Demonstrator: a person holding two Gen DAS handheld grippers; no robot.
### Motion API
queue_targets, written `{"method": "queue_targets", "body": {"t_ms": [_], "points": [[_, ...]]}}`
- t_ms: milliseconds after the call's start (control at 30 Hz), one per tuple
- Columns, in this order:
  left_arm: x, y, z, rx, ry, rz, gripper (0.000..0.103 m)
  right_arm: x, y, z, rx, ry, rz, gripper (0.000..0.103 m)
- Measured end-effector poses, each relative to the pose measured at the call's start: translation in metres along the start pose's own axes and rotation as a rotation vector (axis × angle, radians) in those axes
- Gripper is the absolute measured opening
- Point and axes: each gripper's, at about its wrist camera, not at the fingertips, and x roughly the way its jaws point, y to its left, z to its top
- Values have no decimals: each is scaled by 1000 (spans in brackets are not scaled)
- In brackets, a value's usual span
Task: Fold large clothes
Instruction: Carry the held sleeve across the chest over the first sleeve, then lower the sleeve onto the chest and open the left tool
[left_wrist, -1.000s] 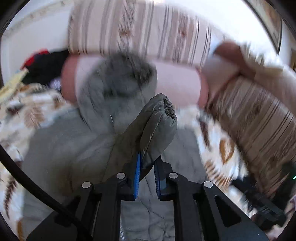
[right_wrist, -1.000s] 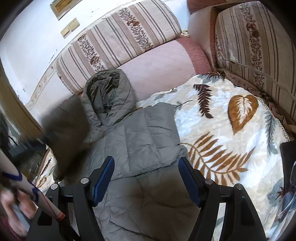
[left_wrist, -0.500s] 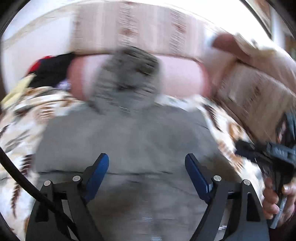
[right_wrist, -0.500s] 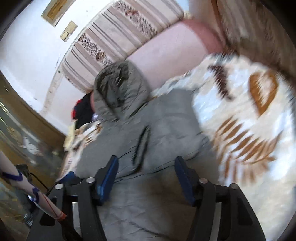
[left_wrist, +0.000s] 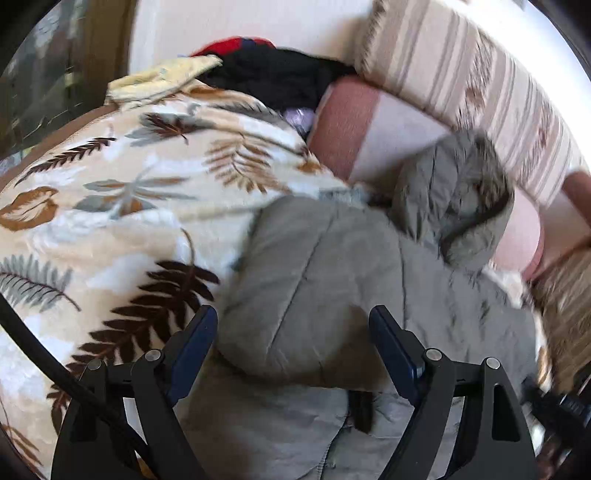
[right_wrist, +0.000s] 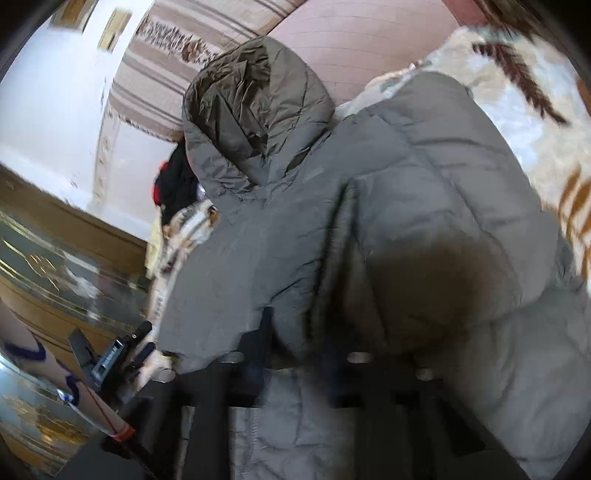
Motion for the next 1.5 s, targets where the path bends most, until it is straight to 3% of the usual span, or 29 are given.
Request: {"method": "queue_targets", "body": {"t_ms": [133, 333, 467, 567, 633, 700, 800, 867, 1000, 1167, 1233, 1367, 1500], "points": [[24, -22, -16, 123, 68, 115, 84, -18, 13, 3, -95, -84, -192, 20], [27, -36, -28, 175, 74, 149, 84, 8, -8, -2, -86, -23, -329, 19], [0, -45, -25, 203, -28, 142, 84, -2, -6, -2, -96, -48, -346, 19], [-17, -56, -24, 224, -90, 106, 84, -23, 7, 0, -139, -122, -358, 19], [-16, -64, -24, 250, -85, 81, 84, -41, 13, 2, -150, -178, -382, 18], [-6, -72, -29, 288, -58, 108, 84, -49, 16, 2, -163, -204, -421, 18], [22, -76, -39, 329, 42, 156, 84, -32, 2, 3, -128, -141, -466, 19], [23, -74, -39, 315, 46, 151, 84, -13, -15, 2, -86, -63, -472, 22], [15, -71, -34, 291, 22, 141, 84, -22, -13, 6, -65, -70, -452, 32], [-15, -85, -31, 289, -88, 92, 84, -58, 23, -4, -163, -288, -567, 39], [-22, -98, -35, 309, -121, 68, 84, -63, 36, -5, -222, -354, -541, 41], [-11, -119, -47, 370, -78, 53, 84, -38, 45, -6, -300, -269, -401, 43], [15, -124, -58, 407, -4, 104, 84, -4, 30, -7, -327, -146, -463, 43]]}}
